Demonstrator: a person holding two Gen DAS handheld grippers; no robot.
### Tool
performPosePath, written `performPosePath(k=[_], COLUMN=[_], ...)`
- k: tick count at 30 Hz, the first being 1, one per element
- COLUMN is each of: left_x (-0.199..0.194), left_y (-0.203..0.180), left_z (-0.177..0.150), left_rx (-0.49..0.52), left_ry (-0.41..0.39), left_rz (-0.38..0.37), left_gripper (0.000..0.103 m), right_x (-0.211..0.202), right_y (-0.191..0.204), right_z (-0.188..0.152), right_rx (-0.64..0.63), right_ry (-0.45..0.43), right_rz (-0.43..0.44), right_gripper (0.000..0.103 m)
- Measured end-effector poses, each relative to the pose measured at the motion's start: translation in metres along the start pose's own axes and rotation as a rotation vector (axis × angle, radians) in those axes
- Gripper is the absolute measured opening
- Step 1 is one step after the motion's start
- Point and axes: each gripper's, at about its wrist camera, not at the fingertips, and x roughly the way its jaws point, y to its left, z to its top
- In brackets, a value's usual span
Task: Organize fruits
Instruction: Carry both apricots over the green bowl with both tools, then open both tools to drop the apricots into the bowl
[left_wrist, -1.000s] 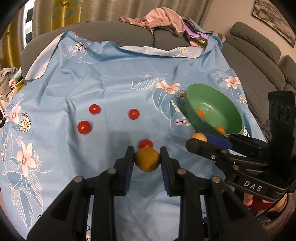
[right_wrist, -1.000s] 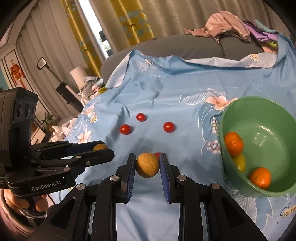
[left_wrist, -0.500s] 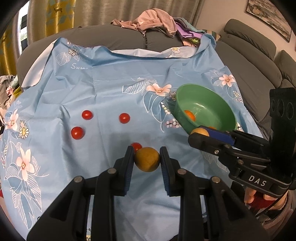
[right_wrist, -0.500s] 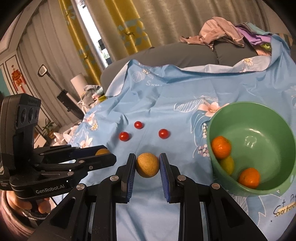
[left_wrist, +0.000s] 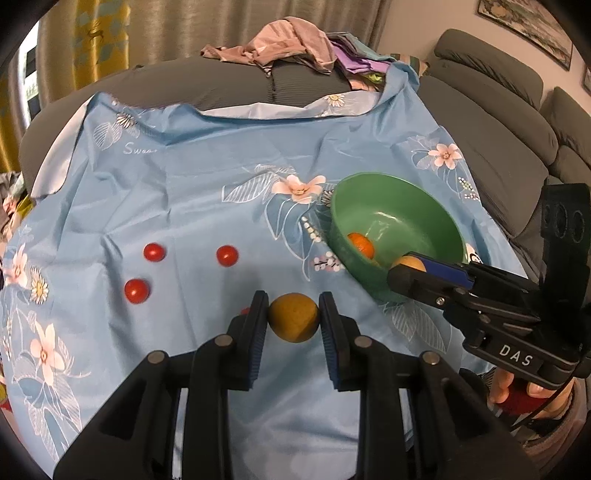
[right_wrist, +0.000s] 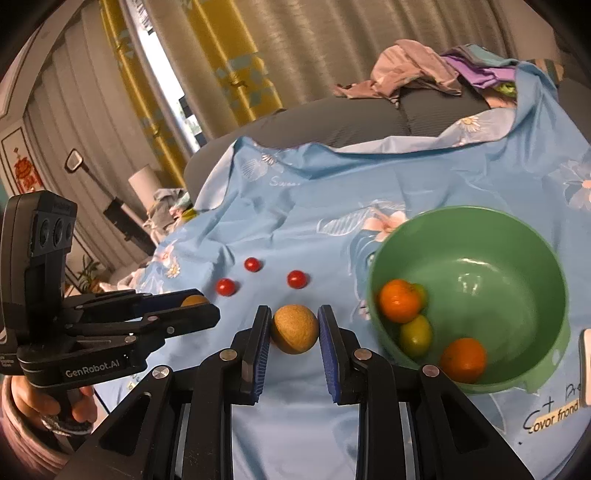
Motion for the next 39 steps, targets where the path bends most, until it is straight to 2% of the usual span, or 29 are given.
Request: performPosePath(k=[18, 39], left_x=[0.054, 0.099], left_y=[-0.06, -0.088], left_z=[0.034, 0.047], left_rx=[0.142, 0.205], left_ry=[0.053, 0.113], left_rz=[-0.08, -0.111], left_gripper=[0.028, 0.028], right_x=[-0.017, -0.018], right_y=[-0.065, -0.1], right_z=[0.001, -0.001], right_rx=[0.109, 0.159], right_ry=[-0.044, -0.048], right_rz=[-0.103, -0.185], right_gripper=[0.028, 0.028])
